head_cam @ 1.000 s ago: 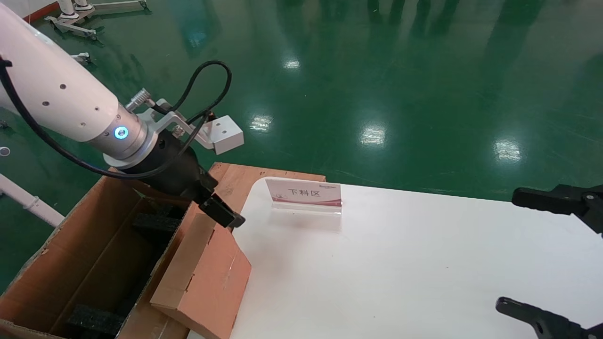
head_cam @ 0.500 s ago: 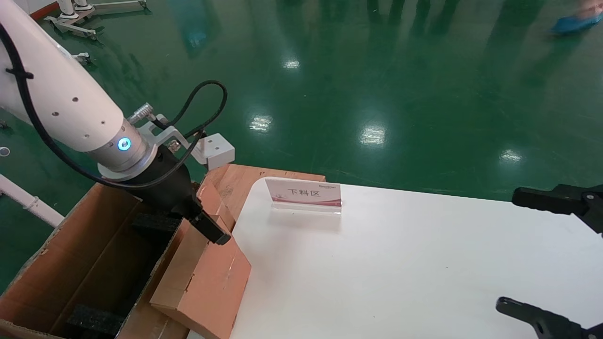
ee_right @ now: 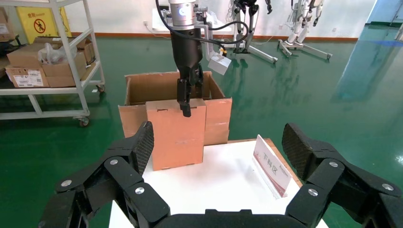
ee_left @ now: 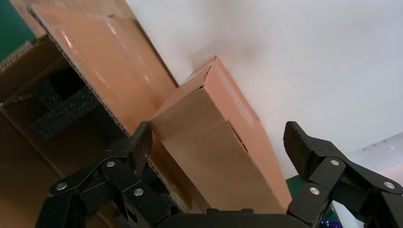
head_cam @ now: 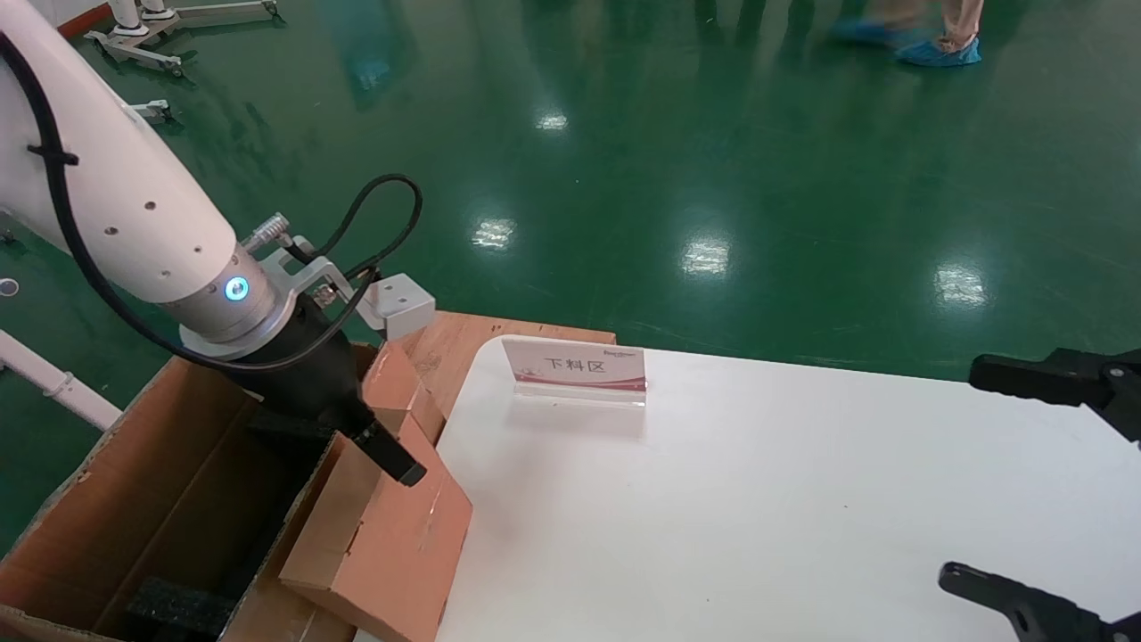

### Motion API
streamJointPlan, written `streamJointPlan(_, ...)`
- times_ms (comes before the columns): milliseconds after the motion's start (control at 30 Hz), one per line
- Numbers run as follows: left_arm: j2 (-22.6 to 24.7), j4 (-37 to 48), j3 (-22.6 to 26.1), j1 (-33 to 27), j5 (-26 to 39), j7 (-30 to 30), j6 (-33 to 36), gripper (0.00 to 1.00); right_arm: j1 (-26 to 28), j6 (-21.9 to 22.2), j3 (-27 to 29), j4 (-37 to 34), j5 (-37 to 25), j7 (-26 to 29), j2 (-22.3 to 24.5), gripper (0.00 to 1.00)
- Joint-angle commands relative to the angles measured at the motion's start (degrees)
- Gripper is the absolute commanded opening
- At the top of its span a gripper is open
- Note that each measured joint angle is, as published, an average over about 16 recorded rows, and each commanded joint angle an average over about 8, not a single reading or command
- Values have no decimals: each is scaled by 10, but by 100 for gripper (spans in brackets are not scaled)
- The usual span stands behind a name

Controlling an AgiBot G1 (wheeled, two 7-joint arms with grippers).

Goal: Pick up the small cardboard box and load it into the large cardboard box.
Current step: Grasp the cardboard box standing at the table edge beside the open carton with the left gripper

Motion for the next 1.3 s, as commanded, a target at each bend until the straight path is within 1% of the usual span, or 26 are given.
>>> streamJointPlan(33,1,0,9,-3,-2,-5,-1,100,0,0,0,0,0,0,0,100)
streamJointPlan(300,4,-1,33,-19,-4,-15,-6,100,0,0,0,0,0,0,0,100)
streamJointPlan(633,5,-1,52,-36,-12,-23,-11,100,0,0,-1,0,1,0,0,100)
streamJointPlan(1300,-1,0,91,-24,-47,-44,-19,100,0,1,-2,0,1,-1,1,100)
